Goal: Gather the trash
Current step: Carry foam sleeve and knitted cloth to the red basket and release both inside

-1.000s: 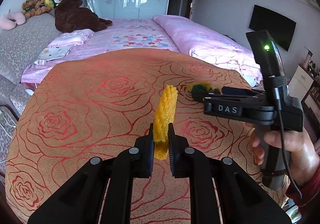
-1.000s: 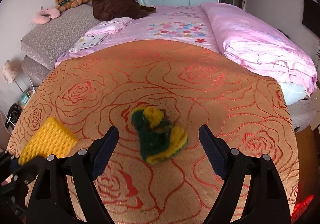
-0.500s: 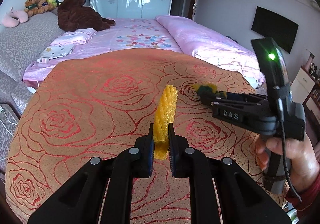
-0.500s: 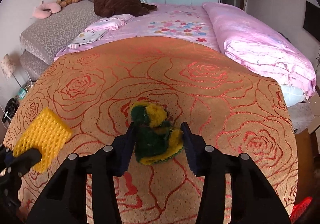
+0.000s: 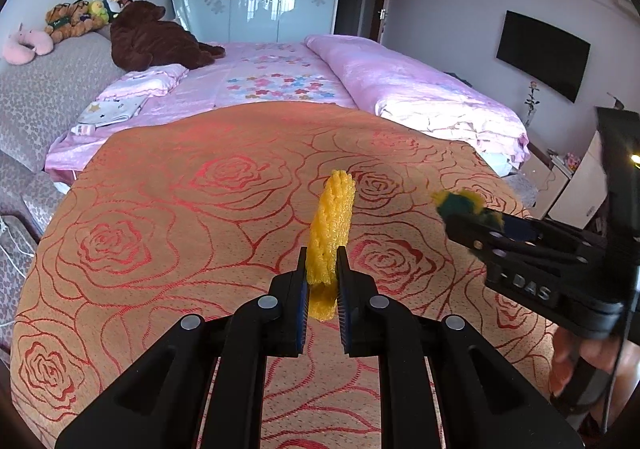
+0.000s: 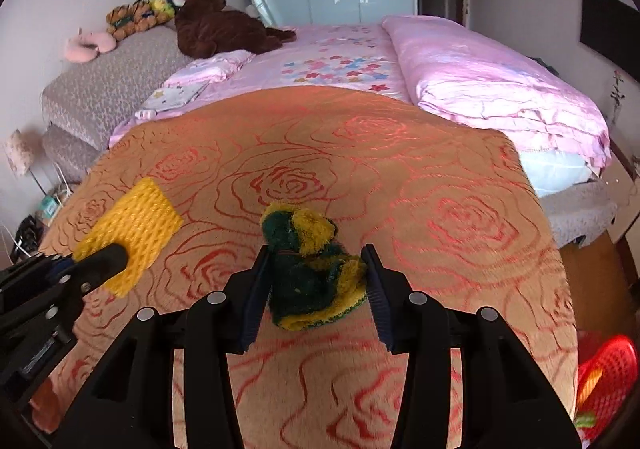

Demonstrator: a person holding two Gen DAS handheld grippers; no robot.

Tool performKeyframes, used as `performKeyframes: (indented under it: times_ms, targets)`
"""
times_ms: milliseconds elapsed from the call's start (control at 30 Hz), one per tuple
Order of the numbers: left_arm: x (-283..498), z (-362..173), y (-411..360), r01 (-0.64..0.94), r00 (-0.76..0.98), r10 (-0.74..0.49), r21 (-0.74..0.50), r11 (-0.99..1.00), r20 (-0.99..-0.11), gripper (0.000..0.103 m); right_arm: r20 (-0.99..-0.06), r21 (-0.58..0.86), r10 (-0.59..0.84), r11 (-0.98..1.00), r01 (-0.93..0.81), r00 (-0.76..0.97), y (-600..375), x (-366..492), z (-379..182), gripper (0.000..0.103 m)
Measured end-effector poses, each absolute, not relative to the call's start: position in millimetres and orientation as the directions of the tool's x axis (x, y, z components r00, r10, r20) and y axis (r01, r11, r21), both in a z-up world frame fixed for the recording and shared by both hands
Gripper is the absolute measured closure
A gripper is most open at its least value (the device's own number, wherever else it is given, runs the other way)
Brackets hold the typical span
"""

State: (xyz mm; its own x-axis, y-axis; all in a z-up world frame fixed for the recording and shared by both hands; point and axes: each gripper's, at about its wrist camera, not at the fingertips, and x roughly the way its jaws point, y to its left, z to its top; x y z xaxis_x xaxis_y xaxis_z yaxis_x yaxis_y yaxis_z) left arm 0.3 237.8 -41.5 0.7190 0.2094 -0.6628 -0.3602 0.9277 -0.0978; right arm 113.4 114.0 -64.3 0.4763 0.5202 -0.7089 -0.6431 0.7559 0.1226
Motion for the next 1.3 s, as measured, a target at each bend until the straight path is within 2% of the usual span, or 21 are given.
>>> performKeyframes:
  times_ms: [467,1300]
  targets:
    - [-1.4,-31.5,207.6,-0.296,0.742,0.175,-0.082,0.952,-0.647,0.091,-0.647,0.132,0.495,0.822,-0.554,0.580,43.7,83.8,-38.5,0.059]
    - [19.5,-15.1,136.7,-0.138,0.779,0.081,-0.044,0.989,-0.622,0.091,-0.607,0.092,0.358,0.918,-0.385,0.710,-67.7,73.7,-12.9,0.059]
